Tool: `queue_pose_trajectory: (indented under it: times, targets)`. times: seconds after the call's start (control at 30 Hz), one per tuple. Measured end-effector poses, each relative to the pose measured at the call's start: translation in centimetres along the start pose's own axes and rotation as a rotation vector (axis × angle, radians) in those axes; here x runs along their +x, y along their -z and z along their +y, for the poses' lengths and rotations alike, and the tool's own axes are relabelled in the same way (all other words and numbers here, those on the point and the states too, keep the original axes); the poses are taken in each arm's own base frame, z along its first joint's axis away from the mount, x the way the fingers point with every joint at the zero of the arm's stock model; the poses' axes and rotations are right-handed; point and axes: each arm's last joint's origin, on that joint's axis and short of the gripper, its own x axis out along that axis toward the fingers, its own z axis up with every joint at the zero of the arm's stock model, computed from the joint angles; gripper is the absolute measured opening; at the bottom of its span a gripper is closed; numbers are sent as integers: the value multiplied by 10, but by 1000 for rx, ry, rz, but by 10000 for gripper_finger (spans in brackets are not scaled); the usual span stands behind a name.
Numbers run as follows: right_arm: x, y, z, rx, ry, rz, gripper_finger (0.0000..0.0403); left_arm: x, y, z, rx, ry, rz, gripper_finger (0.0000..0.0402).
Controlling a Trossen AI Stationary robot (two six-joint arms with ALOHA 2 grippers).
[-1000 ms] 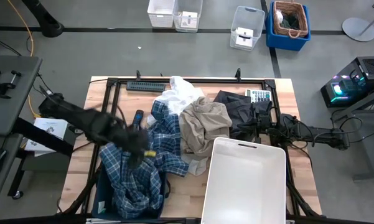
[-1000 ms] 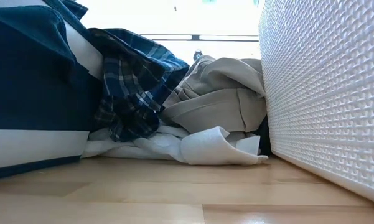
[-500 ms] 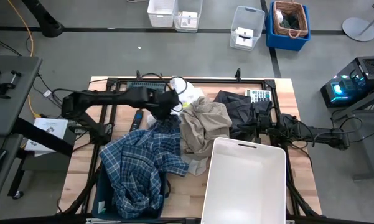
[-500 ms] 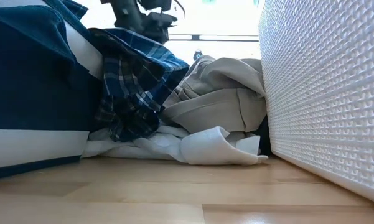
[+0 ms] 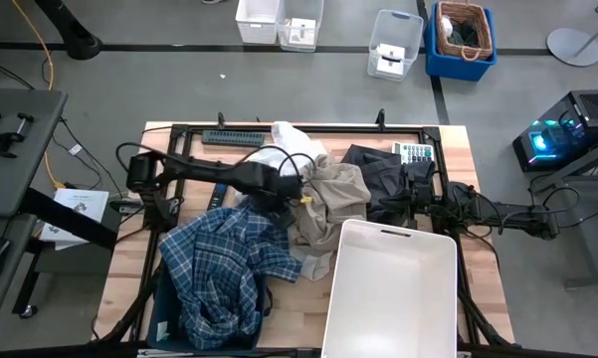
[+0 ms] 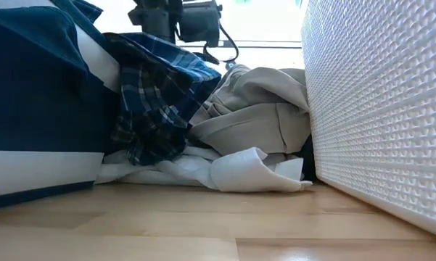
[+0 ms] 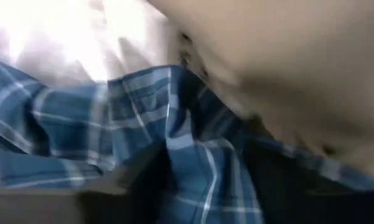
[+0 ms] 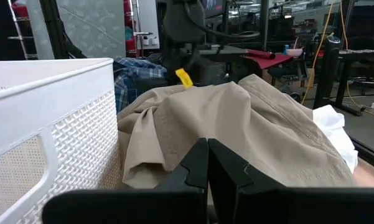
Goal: Sort clothes
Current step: Put the blue shirt into blue laundry organizer
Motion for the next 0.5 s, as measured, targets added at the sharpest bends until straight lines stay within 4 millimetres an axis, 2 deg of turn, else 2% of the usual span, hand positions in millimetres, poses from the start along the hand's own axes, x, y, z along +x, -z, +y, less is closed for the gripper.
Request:
queue_pose_trajectory:
  times: [0.1,0.13,0.23,0.3,0.37,0.5]
  targets:
    - [0,0,0,0,0,0,0,-12,9,0,69,-8,30,63]
    - [0,0,0,0,0,0,0,-18,13,2,81,-13,32,33]
    - [0,0,0,0,0,-1,0,-50,25,6,95,-31,-2,13]
    - [0,0,0,0,0,0,0,-87,34,7,98,-18,-91,4]
    - [0,0,0,0,0,0,0,-134,48,9,93,40,-238,4]
    - [0,0,0,0,0,0,0,-223,87,17,96,209,-522,2]
